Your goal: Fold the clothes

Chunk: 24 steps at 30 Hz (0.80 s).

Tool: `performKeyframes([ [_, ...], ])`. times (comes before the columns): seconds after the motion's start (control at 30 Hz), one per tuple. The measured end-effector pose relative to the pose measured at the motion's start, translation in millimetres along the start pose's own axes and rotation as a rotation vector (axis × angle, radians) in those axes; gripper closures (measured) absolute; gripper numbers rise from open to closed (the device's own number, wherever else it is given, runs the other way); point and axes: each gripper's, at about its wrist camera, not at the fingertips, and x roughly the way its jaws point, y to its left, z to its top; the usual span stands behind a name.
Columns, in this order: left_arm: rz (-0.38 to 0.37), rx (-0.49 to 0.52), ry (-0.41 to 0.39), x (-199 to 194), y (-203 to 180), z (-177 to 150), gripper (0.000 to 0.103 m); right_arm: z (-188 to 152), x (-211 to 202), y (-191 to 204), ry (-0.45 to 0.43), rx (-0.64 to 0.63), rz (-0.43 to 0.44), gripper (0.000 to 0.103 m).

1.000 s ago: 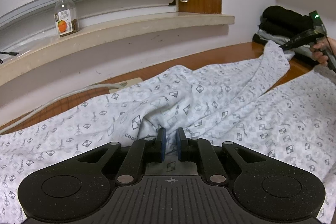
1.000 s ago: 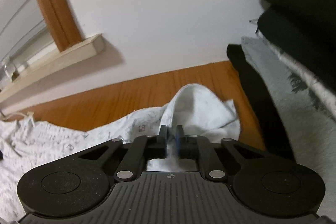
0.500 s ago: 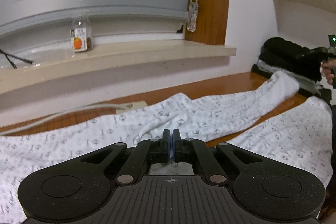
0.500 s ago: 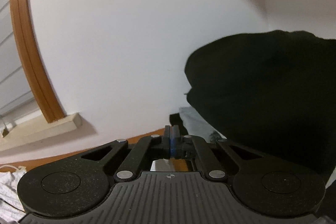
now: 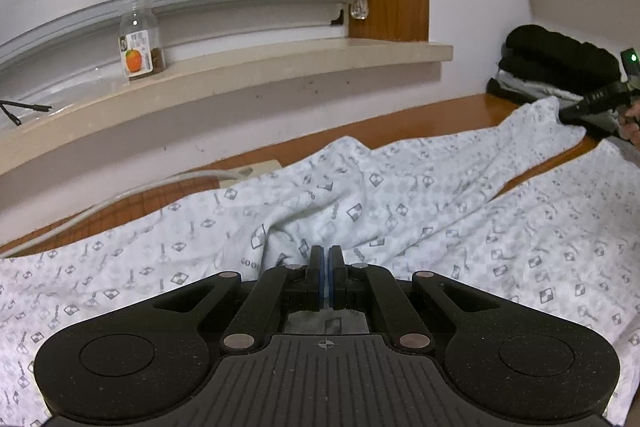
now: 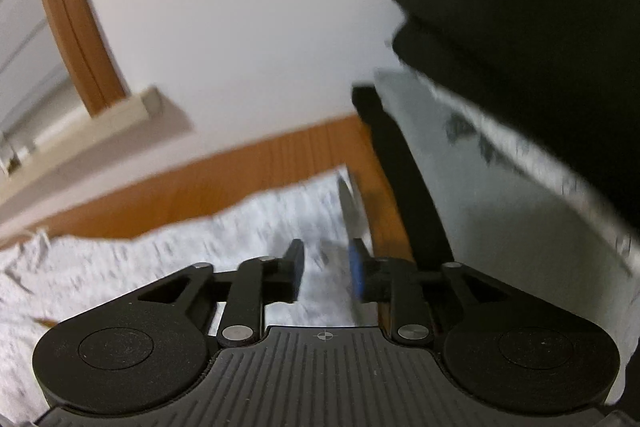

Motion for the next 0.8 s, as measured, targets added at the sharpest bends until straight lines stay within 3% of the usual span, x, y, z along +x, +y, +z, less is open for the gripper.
performKeyframes([
  [0.2, -0.004, -0.010, 0.016, 6, 2, -3, 0.101, -10, -1, 2, 0.023, -0.014, 0.033, 0.074],
  [0.37, -0.008, -0.020, 0.018, 7, 3, -2, 0.101, -8, -10, 1, 0.002, 0.009, 0.156, 0.077],
  [0.6, 0.000, -0.009, 0.023, 8, 1, -3, 0.101, -11, -8, -7, 0.074, -0.013, 0.067, 0.075],
  [0.77, 0.003, -0.005, 0.025, 9, 0, -3, 0.101, -13, -9, -6, 0.088, -0.027, 0.099, 0.075],
  [0.8, 0.003, -0.003, 0.025, 9, 0, -3, 0.101, -12, -10, -3, 0.082, -0.050, 0.095, 0.082],
])
